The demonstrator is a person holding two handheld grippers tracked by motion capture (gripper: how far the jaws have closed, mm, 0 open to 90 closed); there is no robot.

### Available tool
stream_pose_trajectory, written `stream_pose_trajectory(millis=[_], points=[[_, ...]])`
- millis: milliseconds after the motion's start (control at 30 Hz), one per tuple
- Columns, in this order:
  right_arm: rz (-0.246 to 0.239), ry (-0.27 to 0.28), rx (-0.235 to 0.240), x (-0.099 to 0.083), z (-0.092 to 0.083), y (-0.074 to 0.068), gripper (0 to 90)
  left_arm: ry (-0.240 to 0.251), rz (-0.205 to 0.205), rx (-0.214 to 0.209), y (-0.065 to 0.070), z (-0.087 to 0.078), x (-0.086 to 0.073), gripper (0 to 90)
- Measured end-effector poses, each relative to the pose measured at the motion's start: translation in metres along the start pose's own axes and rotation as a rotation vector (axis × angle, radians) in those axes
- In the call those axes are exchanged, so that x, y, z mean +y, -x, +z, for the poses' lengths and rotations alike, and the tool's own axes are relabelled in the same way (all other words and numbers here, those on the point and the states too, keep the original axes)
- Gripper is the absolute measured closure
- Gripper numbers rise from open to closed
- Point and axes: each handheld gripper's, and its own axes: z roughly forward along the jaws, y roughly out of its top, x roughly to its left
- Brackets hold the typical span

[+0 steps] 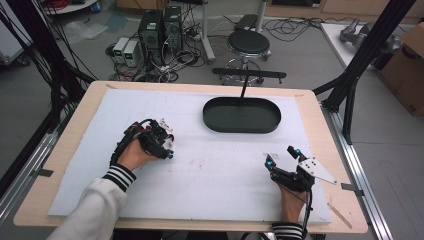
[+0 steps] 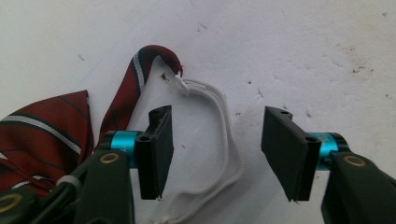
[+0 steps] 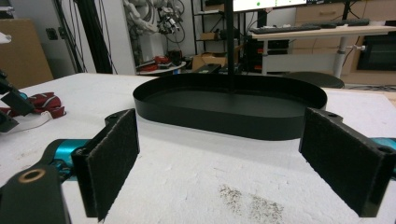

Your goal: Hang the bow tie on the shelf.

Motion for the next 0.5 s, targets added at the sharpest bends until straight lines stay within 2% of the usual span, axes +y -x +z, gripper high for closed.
stream_pose_trajectory(millis=[100,133,333,500], points=[[-0.004,0.003,-0.001,0.0001,0.0002,0.0003,11.3,0.000,-0.004,-0.006,0.0006,0.0009,0.0000,49.3],[-0.003,0.002,0.000,0.0000,0.0001,0.0003,11.3,-0.019,0.019,-0.007,0.0001,0.0000,0.0006,50.0],[-0.003,0.002,-0.001,0.0000,0.0001,0.0004,11.3,-0.038,0.017,-0.001,0.0025,0.0007,0.0015,60.0],[-0.003,0.002,-0.002,0.0001,0.0001,0.0003,11.3,-0.055,0.013,-0.013,0.0026,0.0014,0.0022,65.8]])
